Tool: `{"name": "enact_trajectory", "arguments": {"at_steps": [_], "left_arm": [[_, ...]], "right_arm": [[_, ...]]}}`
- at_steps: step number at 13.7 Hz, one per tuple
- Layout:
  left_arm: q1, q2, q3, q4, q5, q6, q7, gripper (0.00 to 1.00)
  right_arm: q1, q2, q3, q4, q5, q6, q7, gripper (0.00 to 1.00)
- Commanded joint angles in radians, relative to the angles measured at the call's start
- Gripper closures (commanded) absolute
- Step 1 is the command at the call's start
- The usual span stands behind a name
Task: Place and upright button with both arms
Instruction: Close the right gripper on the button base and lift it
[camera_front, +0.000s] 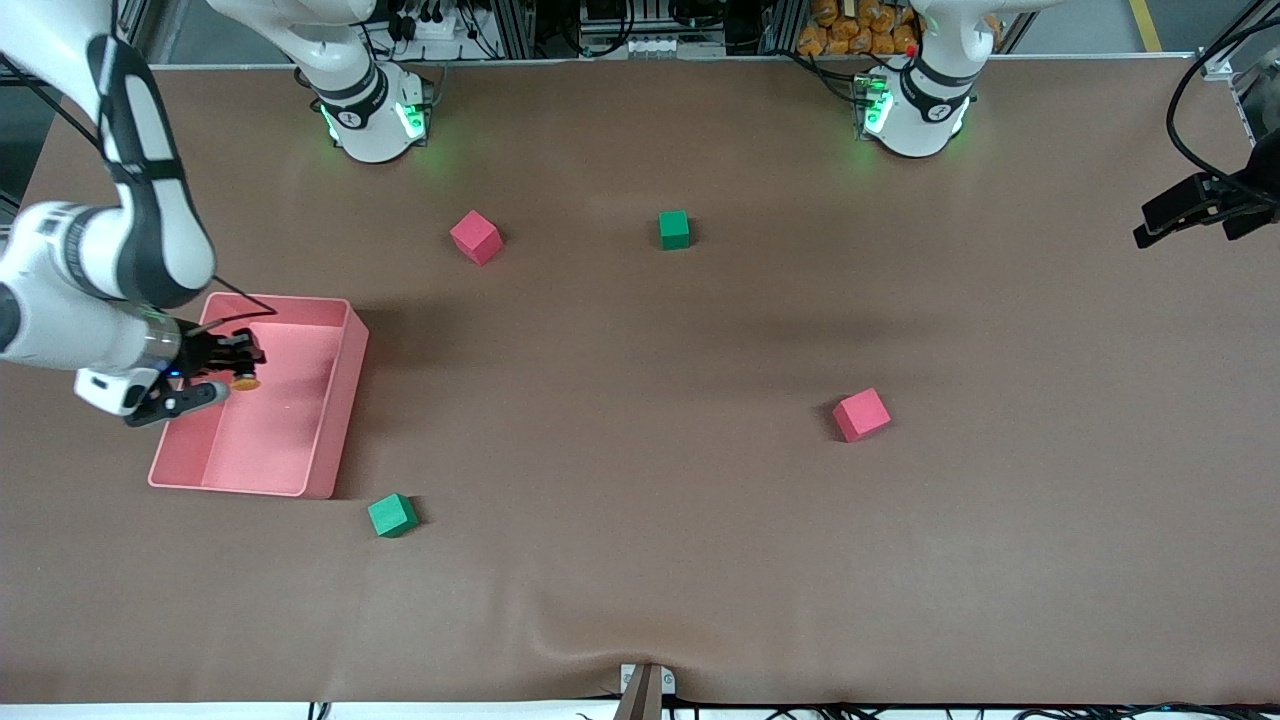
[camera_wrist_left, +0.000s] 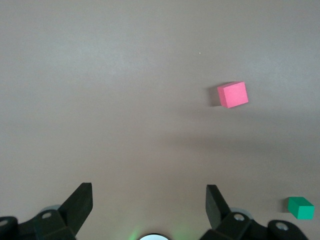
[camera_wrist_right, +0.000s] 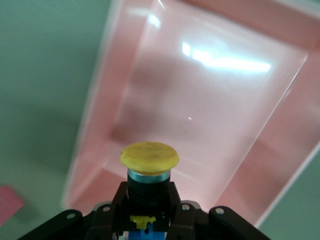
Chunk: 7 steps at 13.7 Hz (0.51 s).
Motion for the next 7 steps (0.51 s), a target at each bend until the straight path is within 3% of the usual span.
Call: {"name": "enact_trajectory", "arguments": {"at_steps": [1, 4, 7], "left_arm": [[0.010, -0.006, -0.005, -0.008, -0.017, 0.013, 0.025, 0.00], [0.013, -0.006, -0.005, -0.008, -0.019, 0.013, 0.024, 0.00], [0.013, -0.003, -0.005, -0.008, -0.017, 0.014, 0.018, 0.00]], "right_arm": [[0.080, 0.026, 0.001, 0.162, 0.006, -0.135, -0.004, 1.00], [0.224, 0.070, 0.001, 0.239, 0.023, -0.140, 0.045, 1.00], [0.377, 0.170, 0.001, 0.297, 0.137, -0.085, 0.242, 1.00]]}}
